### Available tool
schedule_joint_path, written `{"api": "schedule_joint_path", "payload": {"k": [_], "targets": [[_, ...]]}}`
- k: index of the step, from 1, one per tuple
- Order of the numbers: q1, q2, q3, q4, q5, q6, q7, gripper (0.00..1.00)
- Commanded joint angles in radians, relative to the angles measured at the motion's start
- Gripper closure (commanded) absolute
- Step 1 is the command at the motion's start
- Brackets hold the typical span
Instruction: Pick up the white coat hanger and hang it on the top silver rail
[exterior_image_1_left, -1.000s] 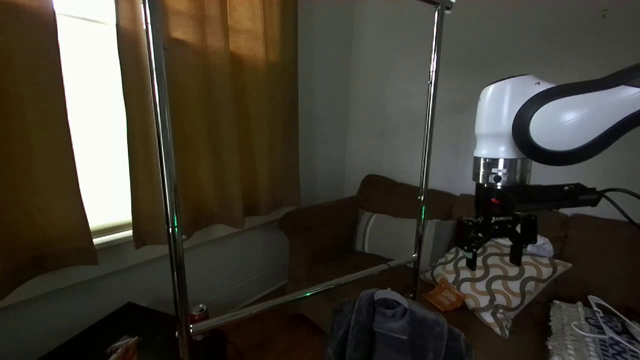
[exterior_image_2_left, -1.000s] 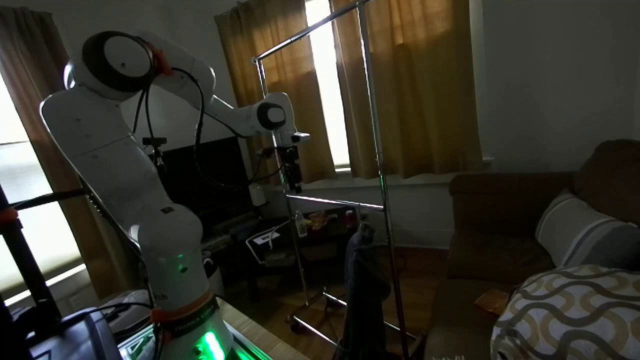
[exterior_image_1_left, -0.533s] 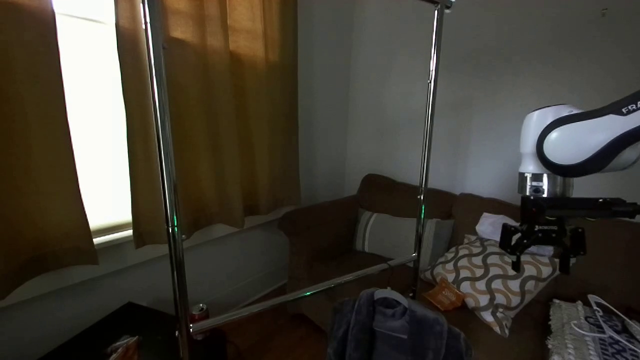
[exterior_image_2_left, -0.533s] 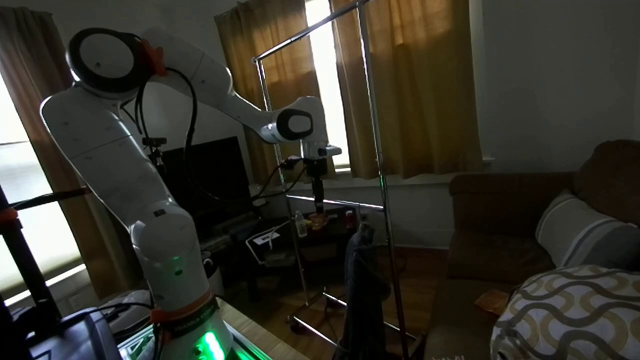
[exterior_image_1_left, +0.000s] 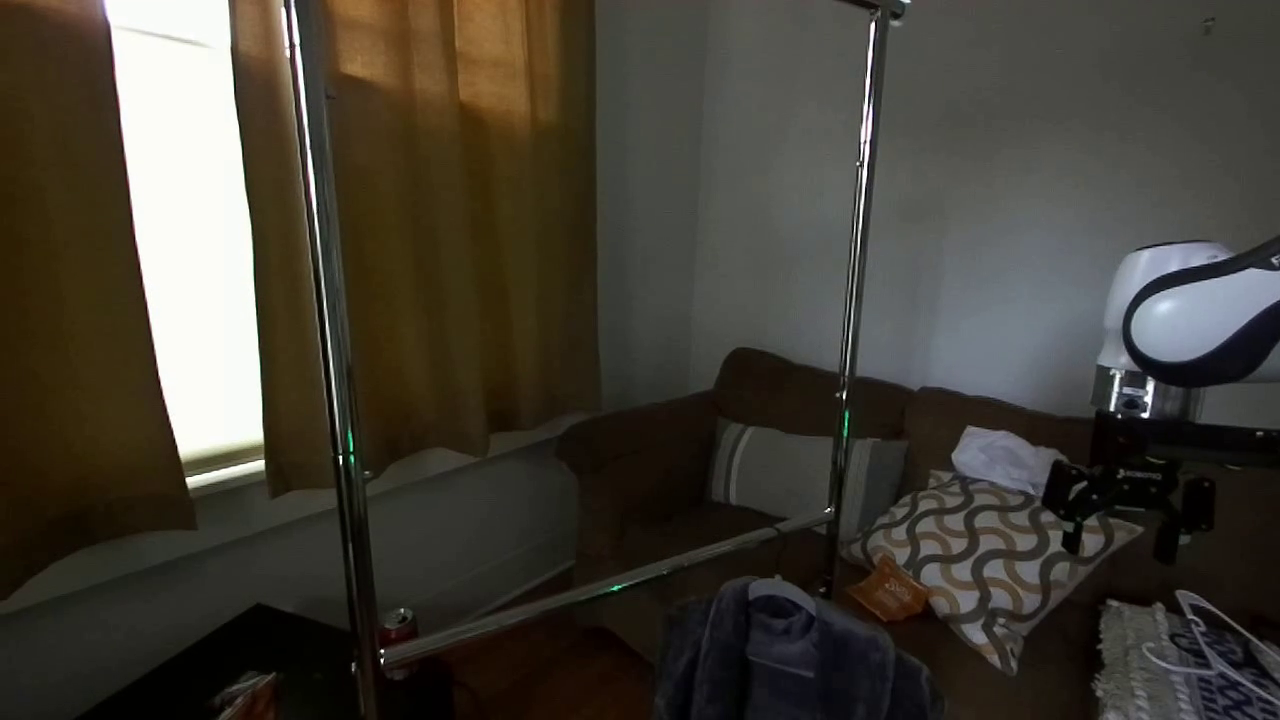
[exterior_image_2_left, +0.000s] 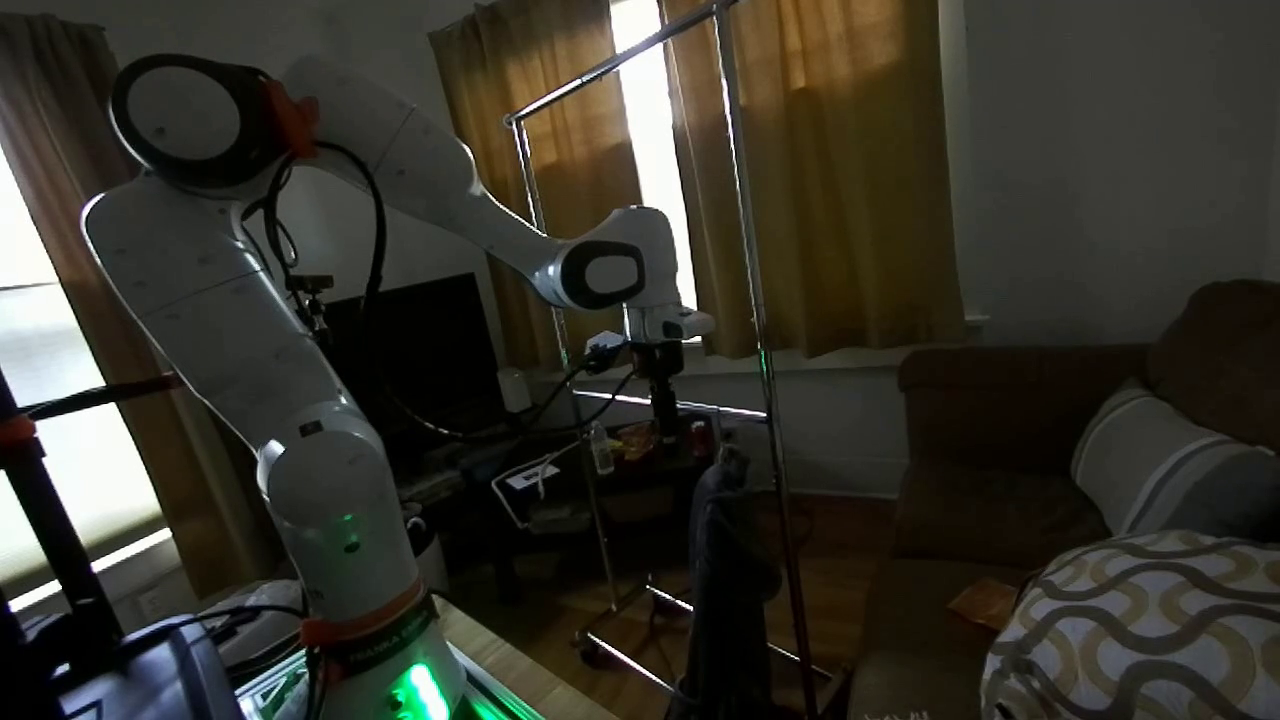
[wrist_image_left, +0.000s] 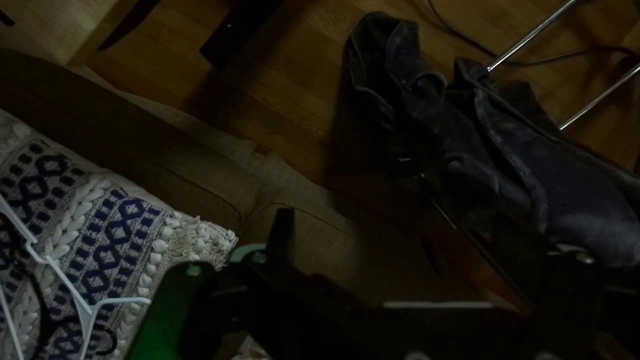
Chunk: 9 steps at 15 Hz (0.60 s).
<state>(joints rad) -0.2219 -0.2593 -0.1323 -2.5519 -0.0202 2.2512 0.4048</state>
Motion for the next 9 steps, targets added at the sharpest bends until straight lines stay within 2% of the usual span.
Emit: {"api": "schedule_joint_path", "payload": {"k": [1, 2, 4, 9], "targets": [[-0.004, 0.000, 0.005, 0.002, 0.001, -0.003, -0.001, 0.00], [-0.009, -0.007, 0.024, -0.008, -0.047, 0.005, 0.028, 0.00], [-0.017, 0.008, 0.024, -0.004, -0.125, 0.014, -0.013, 0.00], [-0.074, 0.034, -0.055, -0.016, -0.235, 0.045, -0.144, 0.00]]}}
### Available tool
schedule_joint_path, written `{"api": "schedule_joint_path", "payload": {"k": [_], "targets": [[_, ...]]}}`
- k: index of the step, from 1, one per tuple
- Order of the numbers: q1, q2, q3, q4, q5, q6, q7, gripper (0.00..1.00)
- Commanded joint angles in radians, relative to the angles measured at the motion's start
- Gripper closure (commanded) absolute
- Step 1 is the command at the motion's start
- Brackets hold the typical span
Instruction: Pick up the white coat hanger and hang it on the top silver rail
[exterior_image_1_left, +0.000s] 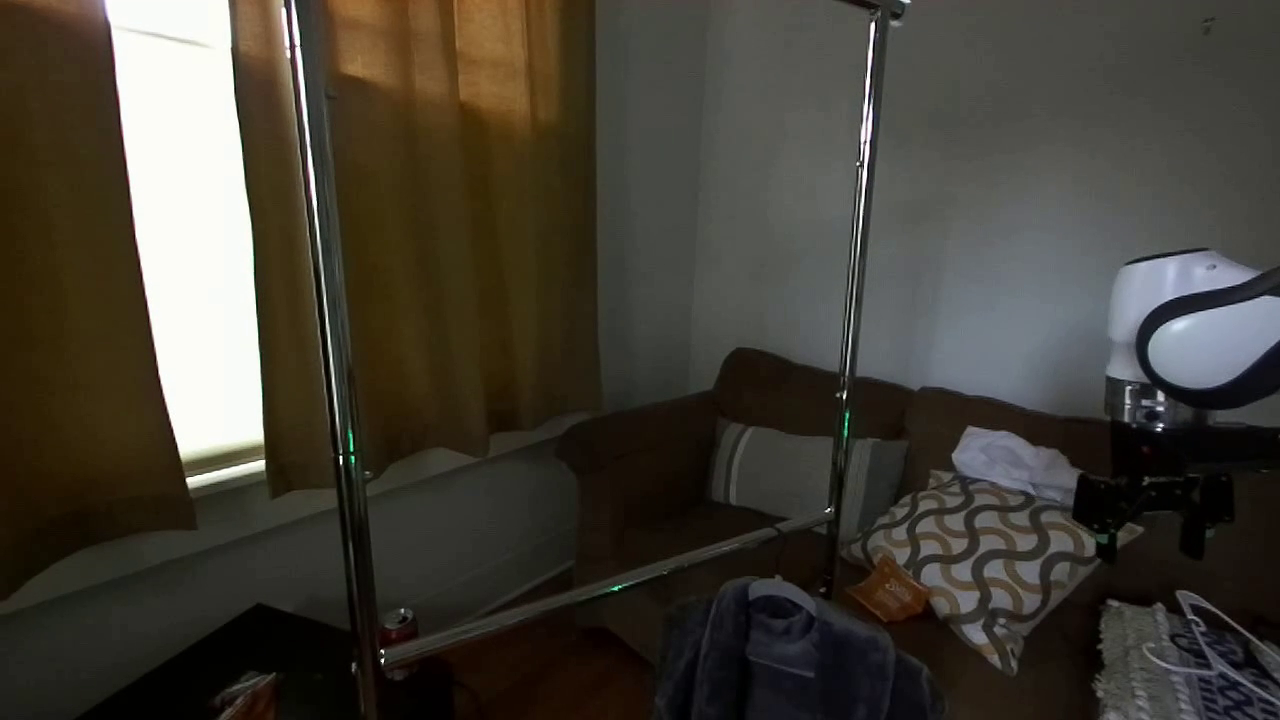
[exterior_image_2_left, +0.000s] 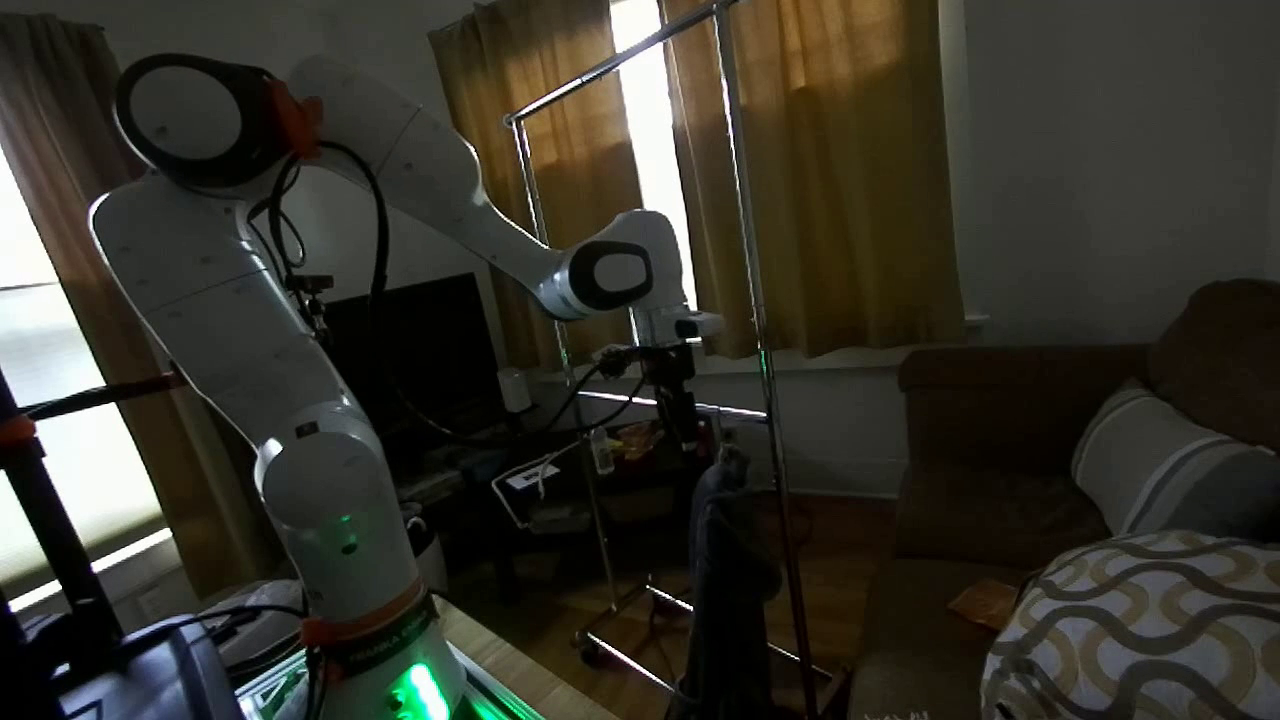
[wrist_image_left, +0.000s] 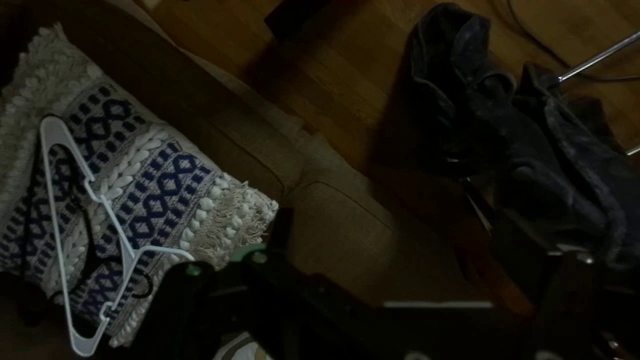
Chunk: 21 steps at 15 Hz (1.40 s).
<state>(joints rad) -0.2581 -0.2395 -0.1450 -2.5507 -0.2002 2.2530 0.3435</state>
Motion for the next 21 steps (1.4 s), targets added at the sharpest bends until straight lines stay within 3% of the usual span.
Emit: {"api": "schedule_joint_path", "payload": {"k": [1, 7, 8, 18, 21], "targets": [[-0.052, 0.019, -0.061, -0.019, -0.080, 0.057, -0.124, 0.00], [-0.142, 0.060, -0.158, -0.039, -0.234, 0.286, -0.245, 0.00], [-0.118, 0.047, -0.132, -0.014, -0.188, 0.204, -0.212, 0.00], [-0.120, 0.051, -0.130, -0.012, -0.191, 0.219, -0.215, 0.00], [-0.121, 0.170, -0.178, 0.079, -0.093, 0.157, -0.322, 0.00]]}}
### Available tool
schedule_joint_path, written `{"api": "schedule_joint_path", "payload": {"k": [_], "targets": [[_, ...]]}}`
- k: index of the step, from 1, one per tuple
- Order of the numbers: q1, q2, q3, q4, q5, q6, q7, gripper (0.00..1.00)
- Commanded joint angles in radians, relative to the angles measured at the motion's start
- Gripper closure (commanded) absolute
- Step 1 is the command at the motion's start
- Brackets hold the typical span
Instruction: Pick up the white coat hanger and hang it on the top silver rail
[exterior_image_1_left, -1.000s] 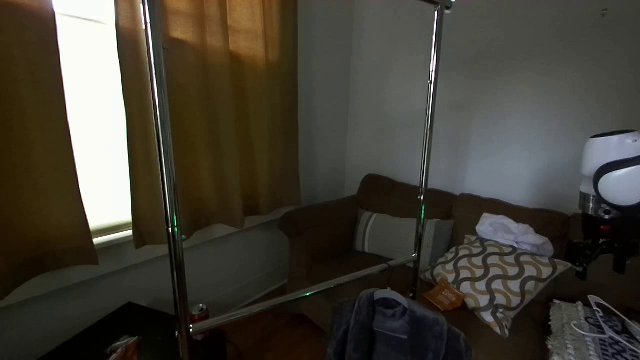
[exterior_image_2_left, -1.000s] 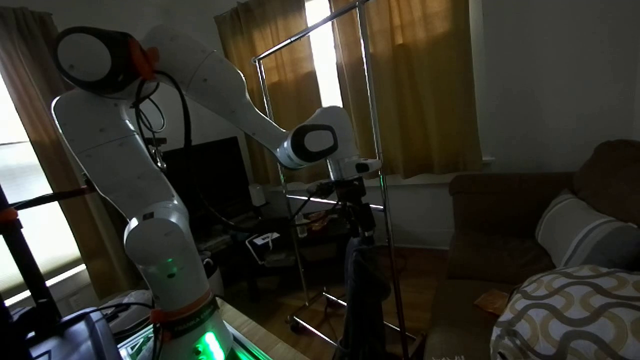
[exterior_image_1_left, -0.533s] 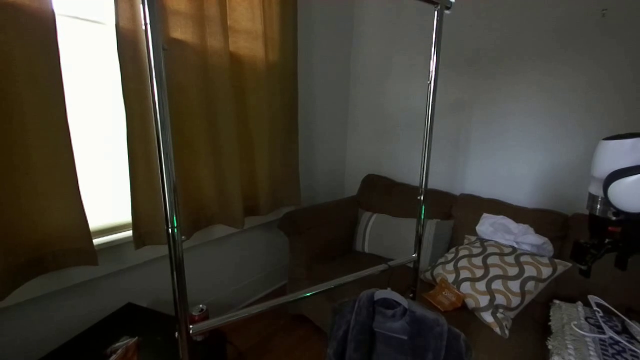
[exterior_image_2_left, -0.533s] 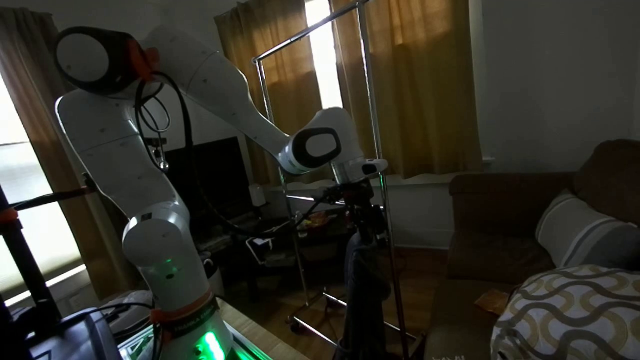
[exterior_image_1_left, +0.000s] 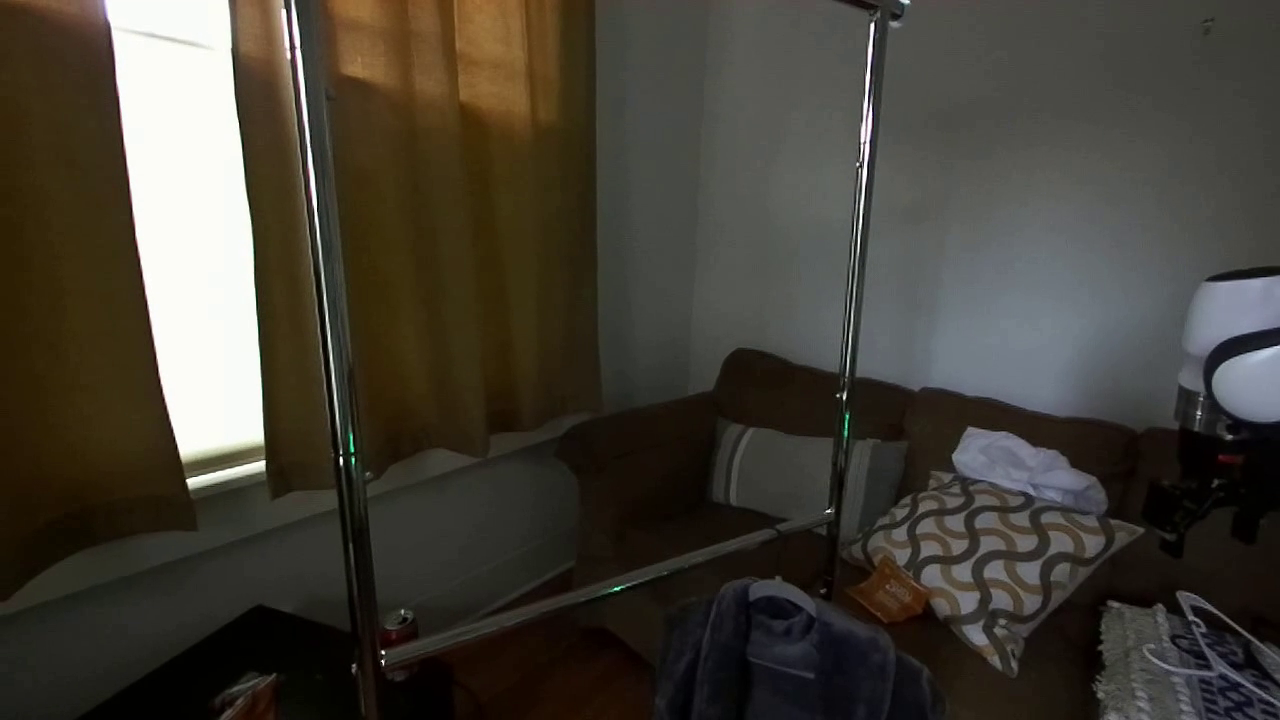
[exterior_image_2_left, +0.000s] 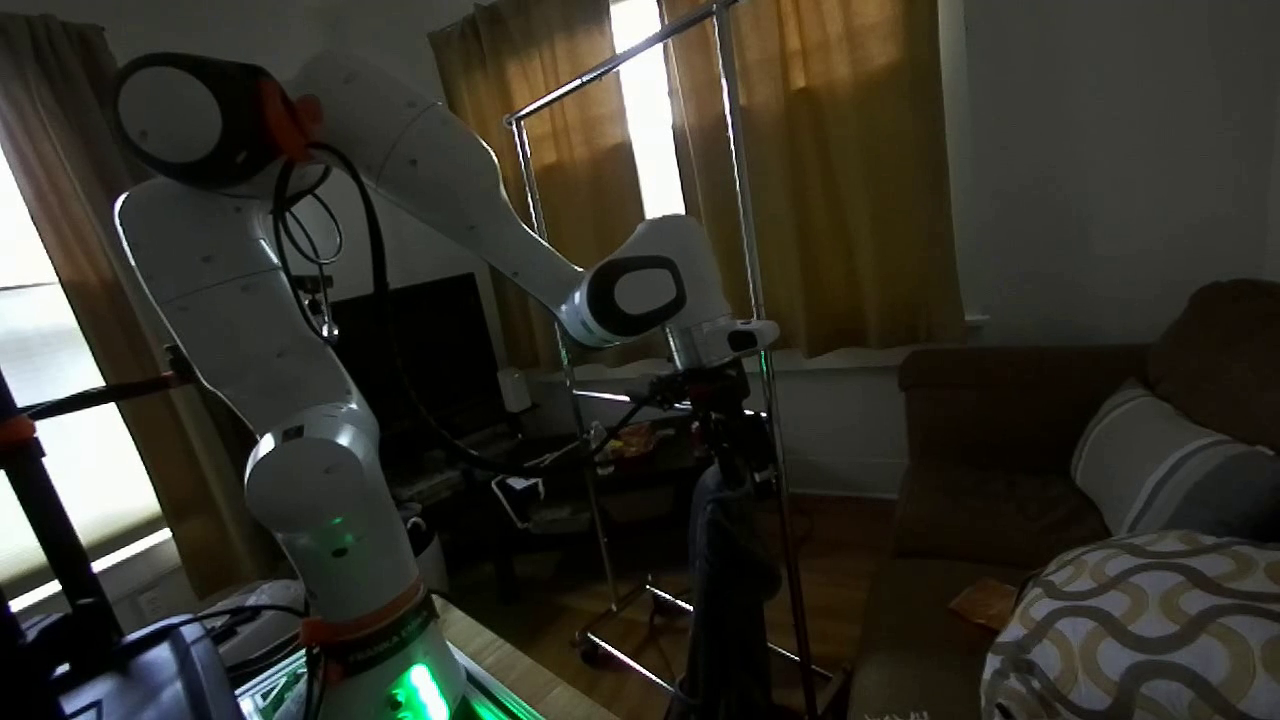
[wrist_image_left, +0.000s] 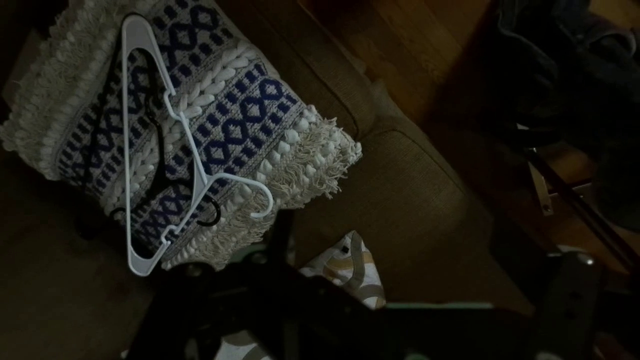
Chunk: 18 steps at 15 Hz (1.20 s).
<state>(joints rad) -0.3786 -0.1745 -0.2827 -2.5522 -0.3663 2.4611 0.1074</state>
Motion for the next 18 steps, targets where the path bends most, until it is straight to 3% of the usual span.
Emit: {"api": "schedule_joint_path", "payload": {"k": [1, 5, 8, 14, 16, 17, 18], "targets": [[-0.001, 0.153, -0.062, 0.113, 0.117, -0.067, -0.142, 0.00], [-0.042, 0.339, -0.125, 0.224, 0.189, -0.048, -0.289, 0.00], [-0.089, 0.457, -0.136, 0.294, 0.215, -0.019, -0.378, 0.00], [-0.242, 0.682, -0.092, 0.426, 0.316, 0.074, -0.551, 0.00], [-0.320, 0.721, -0.042, 0.468, 0.375, 0.084, -0.604, 0.00], [-0.260, 0.658, -0.078, 0.406, 0.297, 0.069, -0.531, 0.00], [-0.280, 0.675, -0.069, 0.422, 0.299, 0.068, -0.538, 0.00]]}}
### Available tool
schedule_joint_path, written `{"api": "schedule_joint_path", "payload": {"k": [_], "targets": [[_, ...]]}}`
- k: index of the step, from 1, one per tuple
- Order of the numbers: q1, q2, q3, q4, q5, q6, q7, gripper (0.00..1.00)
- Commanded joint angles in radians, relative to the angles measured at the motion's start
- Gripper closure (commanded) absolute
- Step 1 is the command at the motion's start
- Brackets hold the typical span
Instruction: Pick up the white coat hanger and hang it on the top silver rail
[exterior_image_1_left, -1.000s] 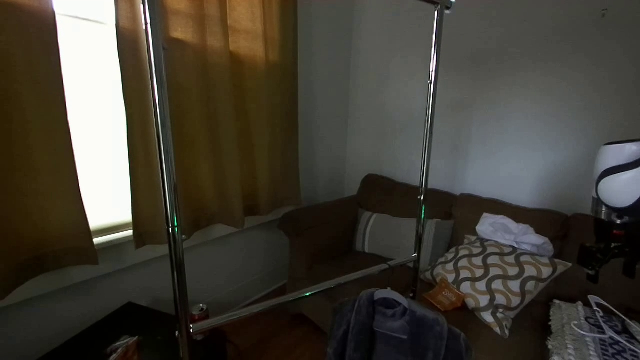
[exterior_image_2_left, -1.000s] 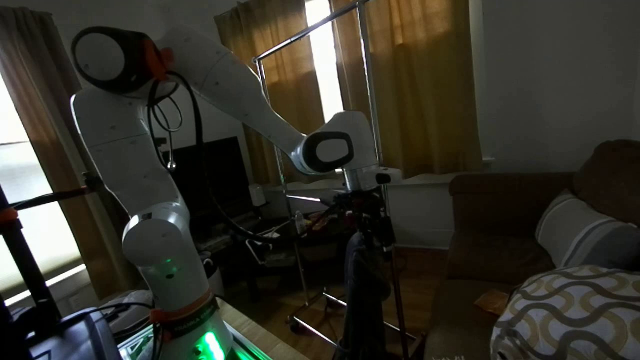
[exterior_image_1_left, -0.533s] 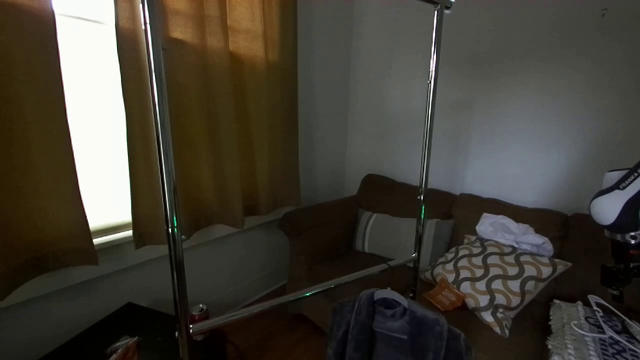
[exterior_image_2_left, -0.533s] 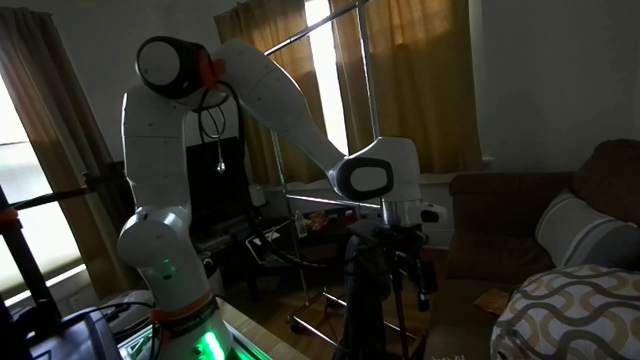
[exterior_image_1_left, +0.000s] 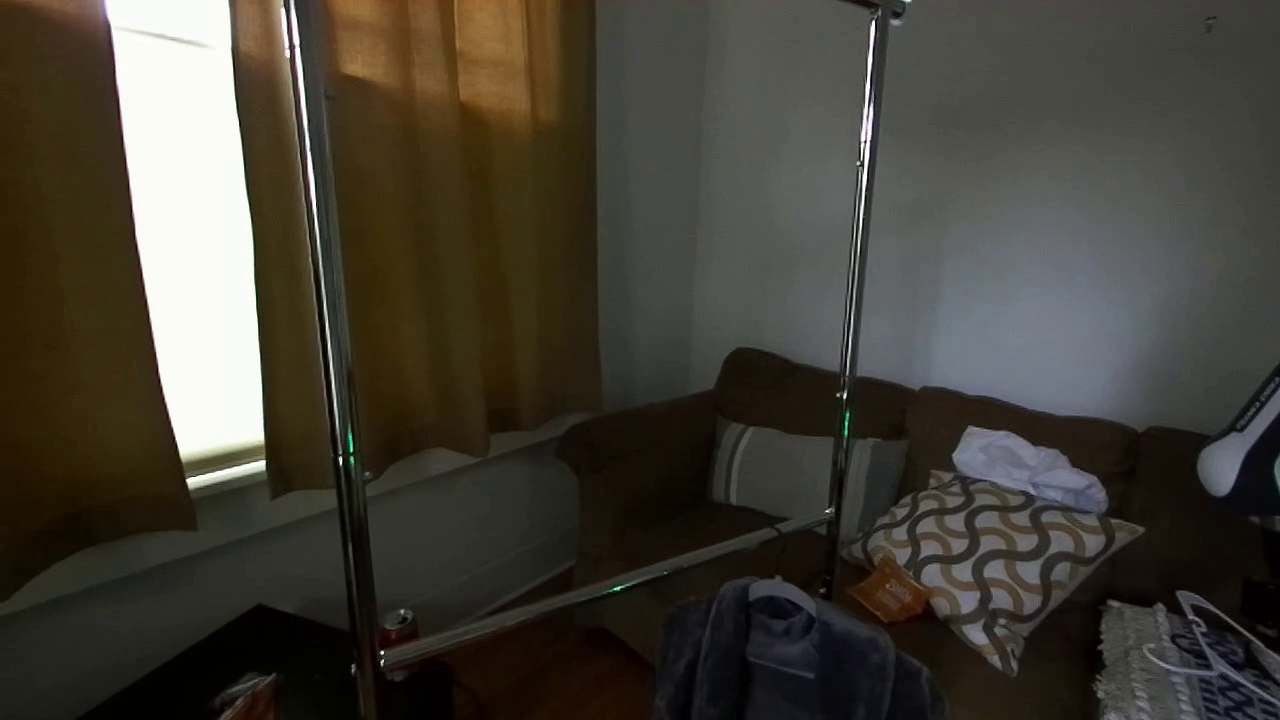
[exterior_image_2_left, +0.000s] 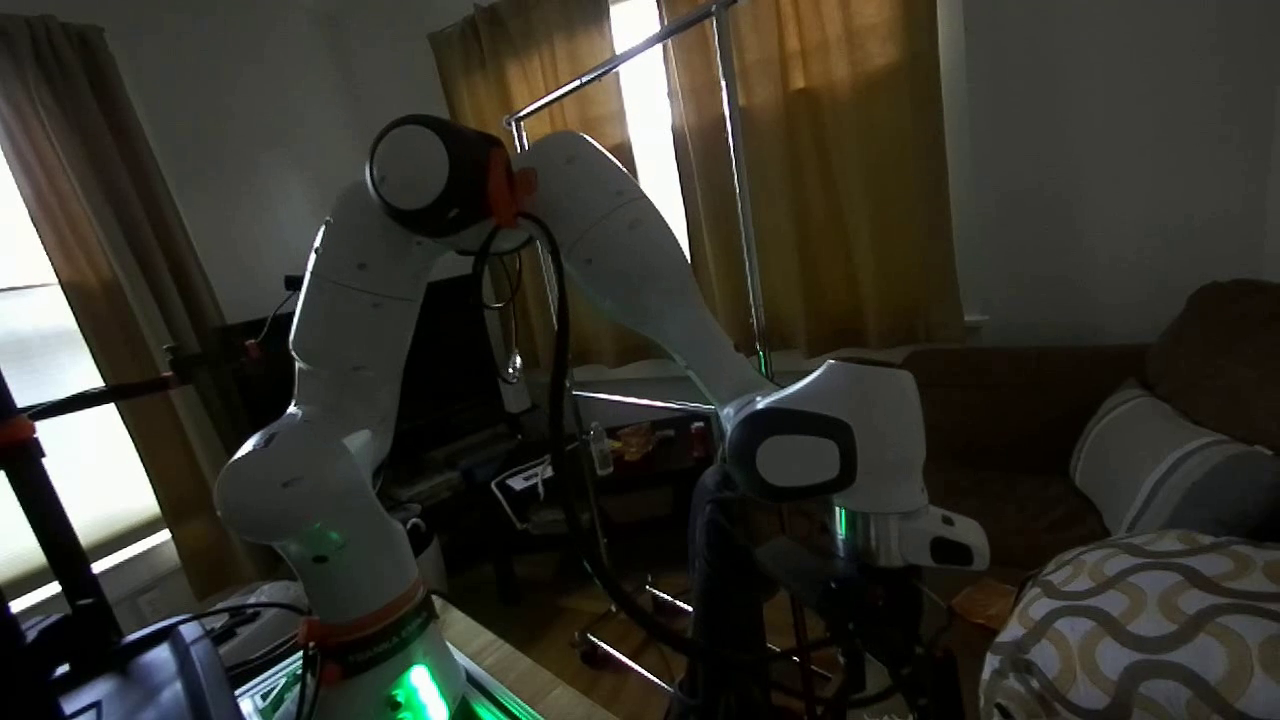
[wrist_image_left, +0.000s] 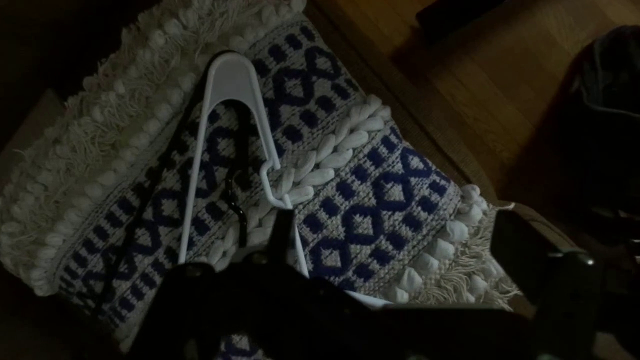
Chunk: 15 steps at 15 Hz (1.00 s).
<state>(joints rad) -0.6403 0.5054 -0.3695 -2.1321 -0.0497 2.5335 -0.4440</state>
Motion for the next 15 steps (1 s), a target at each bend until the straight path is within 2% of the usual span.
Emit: {"api": "schedule_joint_path", "payload": {"k": [1, 5, 6, 15], "targets": [[-0.020, -0.002, 0.018, 0.004, -0.019, -0.005, 0.014, 0.00], [-0.010, -0.011, 0.022, 0.003, -0.017, -0.002, 0.016, 0.00], [-0.021, 0.025, 0.026, 0.034, 0.002, 0.005, 0.031, 0.00], [-0.173, 0.200, 0.123, 0.172, 0.043, 0.058, -0.021, 0.00]]}}
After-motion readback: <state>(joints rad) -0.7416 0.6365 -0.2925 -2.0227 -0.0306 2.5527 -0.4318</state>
